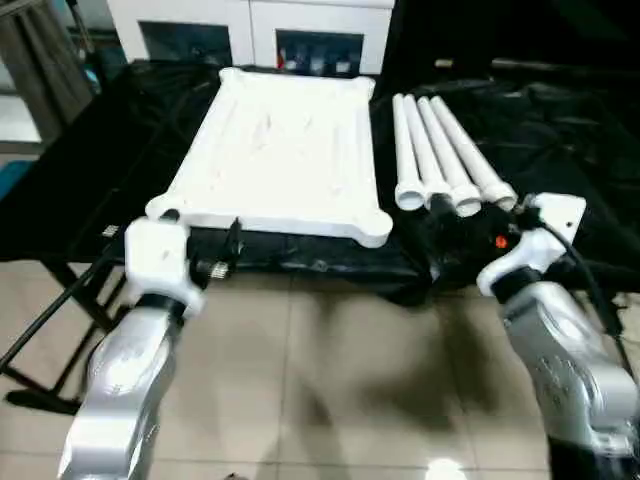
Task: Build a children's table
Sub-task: Move to table
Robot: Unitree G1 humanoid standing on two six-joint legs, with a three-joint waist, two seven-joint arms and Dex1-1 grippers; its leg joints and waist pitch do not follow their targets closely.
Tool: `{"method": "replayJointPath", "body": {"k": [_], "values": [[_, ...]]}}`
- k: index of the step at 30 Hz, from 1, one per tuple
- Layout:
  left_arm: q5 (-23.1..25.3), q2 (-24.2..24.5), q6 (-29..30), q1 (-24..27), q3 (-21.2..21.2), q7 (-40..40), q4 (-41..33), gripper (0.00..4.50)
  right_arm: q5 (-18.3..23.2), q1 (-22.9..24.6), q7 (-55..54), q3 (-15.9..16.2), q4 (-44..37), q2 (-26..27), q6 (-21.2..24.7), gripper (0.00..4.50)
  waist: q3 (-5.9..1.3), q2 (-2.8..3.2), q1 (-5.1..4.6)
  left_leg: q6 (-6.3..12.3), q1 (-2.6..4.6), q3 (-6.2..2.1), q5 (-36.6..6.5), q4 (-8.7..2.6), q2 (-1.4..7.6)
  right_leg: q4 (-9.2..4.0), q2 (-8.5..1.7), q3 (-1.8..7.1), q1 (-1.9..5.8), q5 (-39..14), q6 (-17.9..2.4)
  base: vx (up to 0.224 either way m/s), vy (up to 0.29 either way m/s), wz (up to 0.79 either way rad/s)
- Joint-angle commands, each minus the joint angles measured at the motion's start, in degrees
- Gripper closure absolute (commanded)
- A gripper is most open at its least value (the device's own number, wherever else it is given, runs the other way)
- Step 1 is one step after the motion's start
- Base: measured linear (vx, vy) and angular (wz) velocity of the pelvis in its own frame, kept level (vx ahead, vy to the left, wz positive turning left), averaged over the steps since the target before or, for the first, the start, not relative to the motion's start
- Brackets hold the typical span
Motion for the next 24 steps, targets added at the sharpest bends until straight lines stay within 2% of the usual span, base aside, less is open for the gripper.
{"method": "replayJointPath", "body": {"k": [1, 2, 3, 4, 5, 6, 7, 8, 9, 10, 11, 12, 13, 14, 15, 16, 17, 18, 19, 20, 21, 22, 23, 24], "values": [[-0.29, -0.14, 1.83, -0.91, -1.59, -0.02, 0.52, 0.05, -1.90, 0.47, -0.55, 0.58, -1.23, -0.20, 1.44, 0.00, -2.51, 0.34, -0.70, 1.22, 1.99, 0.46, -23.95, -5.43, -0.21, -4.98, -0.35, 0.56, 3.44, -19.90, -10.57, 0.000, 0.000, 0.00], [-0.20, -0.02, 2.85, -0.81, -1.45, 0.00, -0.07, 0.05, -3.38, 1.21, -0.19, 1.58, -2.00, -0.23, 1.78, 0.00, -2.41, 0.47, -0.64, 1.74, 2.53, 0.60, -25.16, -5.49, -0.27, -5.55, -0.48, 0.52, 3.51, -23.46, -10.18, 0.000, 0.000, 0.00], [-0.20, -0.02, 2.85, -0.81, -1.45, 0.00, -0.07, 0.05, -3.38, 1.21, -0.19, 1.58, -2.00, -0.23, 1.78, 0.00, -2.19, 0.45, -0.76, 2.03, 2.61, 0.68, -25.47, -5.42, -0.47, -5.97, -0.41, 0.63, 3.67, -25.91, -9.70, 0.000, 0.000, 0.00], [-0.40, -0.24, 4.56, 0.05, -0.89, 0.17, -1.89, 0.05, -4.85, 2.44, 0.06, 3.27, -3.57, -1.09, 2.40, 0.00, -2.37, 0.31, -0.99, 2.94, 2.54, 0.79, -22.42, -5.59, -0.53, -6.28, -0.64, 1.17, 4.68, -25.98, -9.43, 0.055, -0.008, -0.04], [-0.74, -0.33, 5.04, 0.60, -0.54, 0.20, -2.65, 0.05, -5.48, 2.96, 0.12, 4.07, -4.27, -1.54, 2.47, 0.00, -2.53, 0.44, -0.90, 3.23, 2.10, 0.68, -20.55, -5.58, -0.57, -6.13, -0.60, 1.18, 5.40, -24.94, -9.43, 0.055, -0.008, -0.04], [-0.41, -0.09, 4.94, 1.86, -0.42, 0.23, -3.07, 0.05, -5.03, 3.31, -0.83, 4.42, -5.20, -1.49, 3.21, 0.00, -3.17, 0.03, -0.94, 4.08, 1.86, 0.93, -15.91, -5.34, -0.85, -5.95, -0.49, 1.53, 6.47, -19.88, -10.14, 0.085, -0.010, -0.02], [-0.03, 0.13, 4.17, 2.82, -0.34, 0.17, -2.47, 0.05, -4.34, 3.43, -1.24, 4.36, -5.49, -0.87, 3.43, 0.00, -3.53, -0.10, -1.13, 5.15, 1.51, 0.92, -12.03, -5.15, -1.30, -5.37, -0.05, 1.66, 7.32, -14.68, -11.31, 0.117, -0.012, 0.01], [0.11, 0.05, 3.17, 3.79, 0.01, 0.13, -1.59, 0.05, -4.67, 3.61, -1.61, 4.98, -5.45, -0.60, 3.35, 0.00, -3.76, 0.10, -1.09, 5.71, 1.55, 0.95, -10.43, -5.02, -1.60, -5.16, 0.13, 1.78, 7.60, -12.01, -11.85, 0.117, -0.012, 0.01], [0.07, -0.39, 1.93, 5.63, 0.81, 0.41, -0.32, 0.05, -5.99, 4.09, -2.15, 6.40, -5.31, -0.56, 3.42, 0.00, -4.08, 1.29, -1.16, 6.51, 1.46, 0.78, -6.98, -4.78, -2.04, -4.44, 0.55, 1.87, 8.15, -5.67, -12.84, 0.126, -0.004, 0.02], [0.00, -0.59, 1.61, 6.22, 1.10, 0.55, 0.04, 0.05, -6.56, 4.27, -2.30, 6.94, -5.26, -0.65, 3.46, 0.00, -4.42, 0.85, -1.41, 7.85, 1.52, 0.52, -3.27, -4.34, -2.48, -3.72, 1.55, 1.79, 8.72, 1.99, -12.77, 0.140, 0.009, 0.06], [0.00, -0.59, 1.61, 6.22, 1.10, 0.55, 0.04, 0.05, -6.56, 4.27, -2.30, 6.94, -5.26, -0.65, 3.46, 0.00, -4.38, 1.07, -1.33, 8.44, 1.98, 0.41, -2.29, -4.27, -2.53, -3.36, 1.81, 1.73, 8.42, 4.89, -12.82, 0.140, 0.009, 0.06], [0.77, -1.73, 1.68, 7.57, 1.42, 2.52, 0.49, 0.05, -6.15, 4.70, -1.72, 7.24, -6.19, -0.75, 4.02, 0.00, -4.67, 2.57, -1.41, 9.91, 4.75, -0.27, -0.89, -4.30, -1.81, -2.20, 2.42, 1.05, 6.68, 9.98, -12.89, 0.192, 0.013, 0.20], [0.30, -2.26, 2.52, 7.54, 1.53, 2.85, -0.36, 0.05, -6.18, 4.64, -1.31, 7.32, -6.80, -0.45, 3.97, 0.00, -4.84, 1.69, -1.70, 12.83, 4.99, -1.18, 2.19, -3.74, -1.54, -1.11, 2.87, 0.72, 7.15, 13.17, -12.20, 0.216, 0.007, 0.22], [0.30, -2.26, 2.52, 7.54, 1.53, 2.85, -0.36, 0.05, -6.18, 4.64, -1.31, 7.32, -6.80, -0.45, 3.97, 0.00, -5.11, 1.90, -1.32, 14.41, 5.46, -1.23, 3.91, -3.21, -1.85, -0.77, 3.02, 0.70, 7.04, 14.95, -11.54, 0.216, 0.007, 0.22], [-0.10, -2.61, 3.19, 7.45, 1.62, 2.97, -1.04, 0.05, -6.30, 4.59, -1.05, 7.39, -7.20, -0.22, 3.91, 0.00, -5.10, 1.69, -1.15, 15.96, 5.76, -1.27, 4.95, -2.77, -2.18, -0.57, 3.22, 0.90, 6.88, 16.23, -11.03, 0.189, -0.002, 0.18], [-0.77, -1.61, 4.01, 6.36, 1.50, 1.45, -2.36, 0.05, -6.31, 3.58, -1.10, 7.34, -7.01, 0.88, 2.98, 0.00, -4.83, 1.04, -0.33, 17.80, 4.28, -1.20, 6.72, -1.72, -3.82, -0.26, 3.95, 2.16, 8.48, 19.22, -9.84, 0.181, -0.007, 0.22], [-0.78, -1.59, 4.01, 6.34, 1.50, 1.43, -2.38, 0.05, -6.32, 3.56, -1.11, 7.34, -7.00, 0.90, 2.96, 0.00, -4.71, 1.23, -0.23, 17.51, 4.09, -1.31, 7.04, -1.46, -4.26, -0.14, 4.28, 2.60, 8.66, 19.77, -9.64, 0.181, -0.007, 0.22], [-0.61, -1.09, 3.75, 5.64, 1.50, 1.04, -2.19, 0.05, -6.09, 2.92, -1.25, 7.15, -6.50, 1.42, 2.55, 0.00, -4.72, 1.03, 0.23, 16.87, 3.74, -1.75, 7.94, -0.82, -4.95, 0.23, 5.22, 3.26, 9.71, 22.09, -8.24, 0.170, -0.012, 0.22], [0.00, -0.54, 3.56, 3.98, 1.80, 1.34, -0.77, 0.05, -5.73, 2.02, -1.19, 7.31, -5.70, 1.92, 2.47, 0.00, -4.81, 1.42, 0.39, 16.77, 4.73, -2.49, 9.49, -0.80, -4.76, 0.91, 6.03, 3.29, 9.40, 22.57, -5.58, 0.157, -0.030, 0.22], [0.06, -0.44, 3.56, 3.63, 1.85, 1.28, -0.57, 0.05, -6.47, 1.91, -1.51, 7.75, -5.43, 1.70, 2.46, 0.00, -4.99, 1.88, 0.10, 17.38, 6.74, -3.39, 11.38, -0.95, -3.85, 1.89, 6.09, 2.76, 7.91, 21.89, -4.09, 0.157, -0.030, 0.22], [-0.06, -0.27, 3.73, 2.65, 1.96, 1.00, -0.30, 0.05, -8.84, 1.69, -1.92, 9.33, -4.61, 0.67, 2.10, 0.00, -4.81, 1.59, -1.72, 21.96, 9.77, -6.83, 17.53, -1.10, -0.76, 3.58, 4.41, 1.61, 3.73, 14.13, -1.09, 0.151, -0.066, 0.06], [-0.32, -0.30, 3.90, 2.10, 1.94, 0.77, -0.46, 0.05, -9.90, 1.65, -1.96, 10.00, -4.23, 0.01, 2.06, 0.00, -5.08, 0.47, -1.77, 25.50, 10.49, -7.68, 20.58, 0.04, -0.93, 3.35, 2.48, 2.35, 3.45, 7.99, 0.06, 0.131, -0.100, -0.12], [-0.53, -0.33, 3.90, 1.82, 1.99, 0.63, -0.56, 0.05, -9.91, 1.73, -2.07, 10.03, -4.15, -0.01, 2.42, 0.00, -4.11, -0.95, -0.38, 23.81, 5.76, -5.17, 17.07, 2.06, -5.60, 1.06, 3.36, 4.80, 8.44, 11.41, 0.09, 0.131, -0.100, -0.12], [-0.66, -0.46, 3.89, 1.59, 2.06, 0.55, -0.67, 0.05, -9.63, 1.87, -2.11, 9.85, -4.20, 0.13, 2.96, 0.00, -4.04, -1.50, 3.95, 18.28, -5.05, -2.88, -1.47, 7.44, -10.32, -2.22, -1.12, 13.67, 18.82, 28.40, -0.41, 0.137, 0.030, 0.21]]}}
